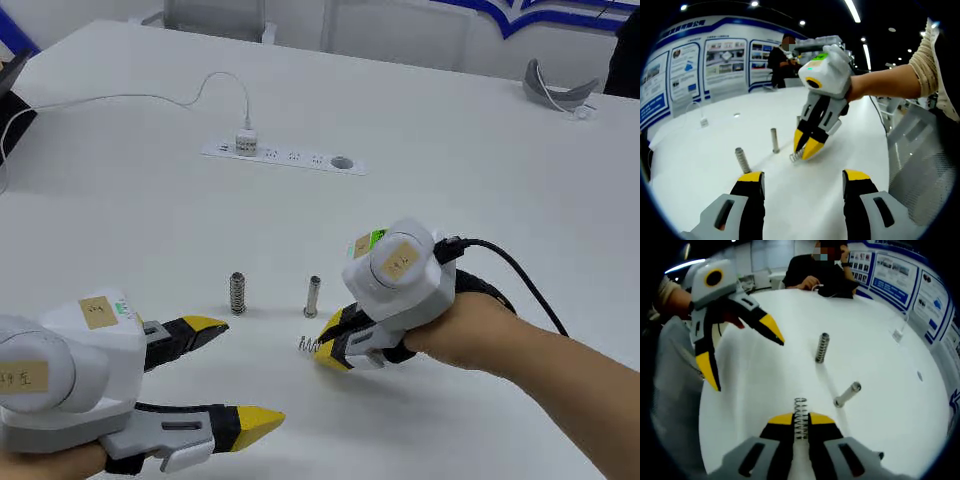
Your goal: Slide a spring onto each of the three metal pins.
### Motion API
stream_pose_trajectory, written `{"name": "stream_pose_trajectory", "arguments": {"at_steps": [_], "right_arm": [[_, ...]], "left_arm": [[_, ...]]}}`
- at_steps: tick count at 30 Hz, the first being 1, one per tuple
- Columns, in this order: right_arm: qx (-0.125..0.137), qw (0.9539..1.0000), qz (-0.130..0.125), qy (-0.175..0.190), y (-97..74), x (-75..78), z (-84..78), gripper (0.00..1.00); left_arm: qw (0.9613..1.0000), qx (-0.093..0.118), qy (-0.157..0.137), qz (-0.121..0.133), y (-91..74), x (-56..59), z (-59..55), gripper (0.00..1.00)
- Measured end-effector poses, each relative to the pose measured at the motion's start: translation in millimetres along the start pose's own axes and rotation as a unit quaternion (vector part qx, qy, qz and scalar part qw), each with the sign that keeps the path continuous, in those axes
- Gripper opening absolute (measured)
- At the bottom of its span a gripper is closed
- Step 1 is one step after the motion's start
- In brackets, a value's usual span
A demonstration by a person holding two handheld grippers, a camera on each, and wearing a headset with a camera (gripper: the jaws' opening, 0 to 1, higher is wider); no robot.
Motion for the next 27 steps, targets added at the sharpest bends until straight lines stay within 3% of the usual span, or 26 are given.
{"name": "stream_pose_trajectory", "arguments": {"at_steps": [11, 27], "right_arm": [[0.012, 0.9979, 0.037, -0.053, -13.6, -16.4, 14.8, 0.12], [0.005, 0.9900, 0.060, -0.128, -20.1, -33.5, 32.1, 0.12]], "left_arm": [[0.9994, -0.012, 0.021, -0.026, 11.7, -1.2, 2.6, 0.53], [0.9965, -0.016, 0.060, -0.056, 19.6, 2.2, 12.0, 0.32]]}}
Point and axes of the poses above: the centre of the closed fingertips' face, and the gripper's own axes: y roughly forward along the fingers, x roughly to its right, z roughly out of its top, the point moved 10 cm from there along -y, roughly backward along the fingers, and after that the axes turned 7 degrees about x, right-handed, at the moved point
